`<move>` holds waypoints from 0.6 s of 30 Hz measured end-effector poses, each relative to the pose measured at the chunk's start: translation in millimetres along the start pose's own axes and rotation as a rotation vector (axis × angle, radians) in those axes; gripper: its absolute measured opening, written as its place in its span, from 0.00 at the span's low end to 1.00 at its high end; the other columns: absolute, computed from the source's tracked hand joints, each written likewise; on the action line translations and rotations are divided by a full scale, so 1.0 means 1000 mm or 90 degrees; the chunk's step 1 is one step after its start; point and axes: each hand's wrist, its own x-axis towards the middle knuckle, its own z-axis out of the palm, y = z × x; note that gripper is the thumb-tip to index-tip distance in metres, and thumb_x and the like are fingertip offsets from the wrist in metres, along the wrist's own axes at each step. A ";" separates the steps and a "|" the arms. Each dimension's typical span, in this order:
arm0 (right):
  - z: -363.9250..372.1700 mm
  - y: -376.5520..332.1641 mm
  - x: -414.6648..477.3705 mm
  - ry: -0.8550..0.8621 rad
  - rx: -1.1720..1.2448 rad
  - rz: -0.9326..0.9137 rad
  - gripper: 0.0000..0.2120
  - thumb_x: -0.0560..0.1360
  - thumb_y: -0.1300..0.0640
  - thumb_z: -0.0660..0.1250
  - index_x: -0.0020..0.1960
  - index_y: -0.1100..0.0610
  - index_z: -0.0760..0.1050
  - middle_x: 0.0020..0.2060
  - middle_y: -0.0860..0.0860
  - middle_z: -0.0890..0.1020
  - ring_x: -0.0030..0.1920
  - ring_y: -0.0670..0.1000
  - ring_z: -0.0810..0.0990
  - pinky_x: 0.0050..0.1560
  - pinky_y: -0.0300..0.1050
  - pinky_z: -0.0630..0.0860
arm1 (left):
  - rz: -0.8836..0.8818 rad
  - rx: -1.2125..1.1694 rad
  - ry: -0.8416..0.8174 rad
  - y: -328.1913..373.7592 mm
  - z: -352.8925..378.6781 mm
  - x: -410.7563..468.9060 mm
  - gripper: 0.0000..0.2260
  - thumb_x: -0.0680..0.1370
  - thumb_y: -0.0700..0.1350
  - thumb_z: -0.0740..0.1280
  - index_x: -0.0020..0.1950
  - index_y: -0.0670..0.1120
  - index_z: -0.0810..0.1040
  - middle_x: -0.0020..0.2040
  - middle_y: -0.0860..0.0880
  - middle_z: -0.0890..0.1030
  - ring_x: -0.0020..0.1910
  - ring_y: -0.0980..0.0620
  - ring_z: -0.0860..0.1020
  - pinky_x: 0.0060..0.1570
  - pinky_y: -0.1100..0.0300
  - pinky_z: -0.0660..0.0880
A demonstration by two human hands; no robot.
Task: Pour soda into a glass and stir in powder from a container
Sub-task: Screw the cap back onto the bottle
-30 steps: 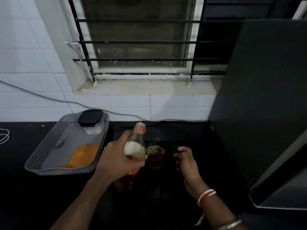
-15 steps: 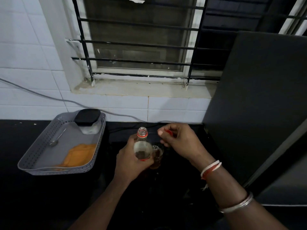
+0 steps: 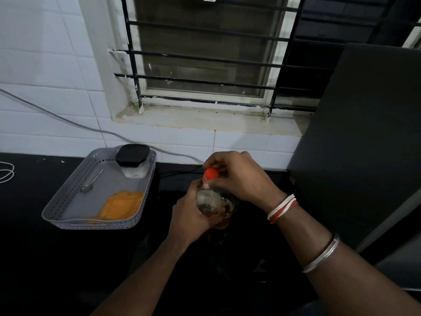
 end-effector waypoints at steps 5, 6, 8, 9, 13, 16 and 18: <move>-0.017 -0.015 0.017 -0.102 -0.164 -0.070 0.15 0.67 0.53 0.81 0.52 0.47 0.84 0.47 0.44 0.87 0.48 0.46 0.83 0.51 0.45 0.82 | 0.014 -0.013 -0.009 0.000 -0.001 0.001 0.32 0.61 0.66 0.79 0.61 0.67 0.69 0.45 0.60 0.84 0.43 0.62 0.83 0.42 0.61 0.81; -0.020 -0.017 0.020 -0.127 -0.185 -0.079 0.15 0.67 0.53 0.81 0.52 0.48 0.84 0.47 0.44 0.86 0.48 0.46 0.83 0.51 0.45 0.82 | 0.017 -0.009 -0.008 -0.001 -0.001 0.001 0.32 0.61 0.67 0.78 0.60 0.68 0.68 0.45 0.60 0.84 0.43 0.61 0.84 0.42 0.59 0.81; -0.024 -0.020 0.027 -0.167 -0.219 -0.095 0.14 0.68 0.53 0.80 0.53 0.48 0.84 0.48 0.45 0.86 0.48 0.46 0.83 0.50 0.44 0.81 | 0.019 -0.003 -0.008 -0.002 0.000 0.002 0.31 0.62 0.66 0.78 0.60 0.69 0.68 0.45 0.59 0.84 0.43 0.60 0.84 0.44 0.56 0.82; -0.025 -0.020 0.029 -0.186 -0.233 -0.104 0.14 0.69 0.54 0.80 0.53 0.49 0.84 0.49 0.45 0.86 0.48 0.46 0.82 0.49 0.40 0.79 | 0.019 0.001 -0.008 -0.003 0.000 0.001 0.31 0.62 0.65 0.79 0.60 0.68 0.68 0.46 0.59 0.84 0.43 0.59 0.84 0.44 0.55 0.83; -0.028 -0.024 0.034 -0.231 -0.271 -0.135 0.14 0.69 0.54 0.80 0.54 0.48 0.83 0.47 0.45 0.84 0.45 0.44 0.76 0.46 0.38 0.74 | 0.021 0.009 -0.011 -0.002 -0.001 0.001 0.32 0.64 0.60 0.81 0.61 0.66 0.68 0.45 0.61 0.83 0.43 0.62 0.83 0.44 0.58 0.83; -0.024 -0.026 0.034 -0.191 -0.317 -0.121 0.14 0.68 0.47 0.80 0.50 0.51 0.82 0.41 0.47 0.79 0.46 0.49 0.78 0.45 0.43 0.75 | 0.023 0.005 -0.016 -0.002 -0.001 0.002 0.32 0.64 0.60 0.81 0.62 0.66 0.69 0.45 0.62 0.83 0.42 0.65 0.82 0.42 0.64 0.81; -0.018 -0.028 0.032 -0.150 -0.382 -0.097 0.20 0.71 0.39 0.76 0.46 0.55 0.76 0.37 0.51 0.73 0.45 0.56 0.79 0.40 0.46 0.71 | 0.018 0.006 -0.016 -0.001 -0.001 0.002 0.34 0.63 0.61 0.81 0.65 0.64 0.70 0.44 0.63 0.82 0.41 0.66 0.82 0.41 0.70 0.79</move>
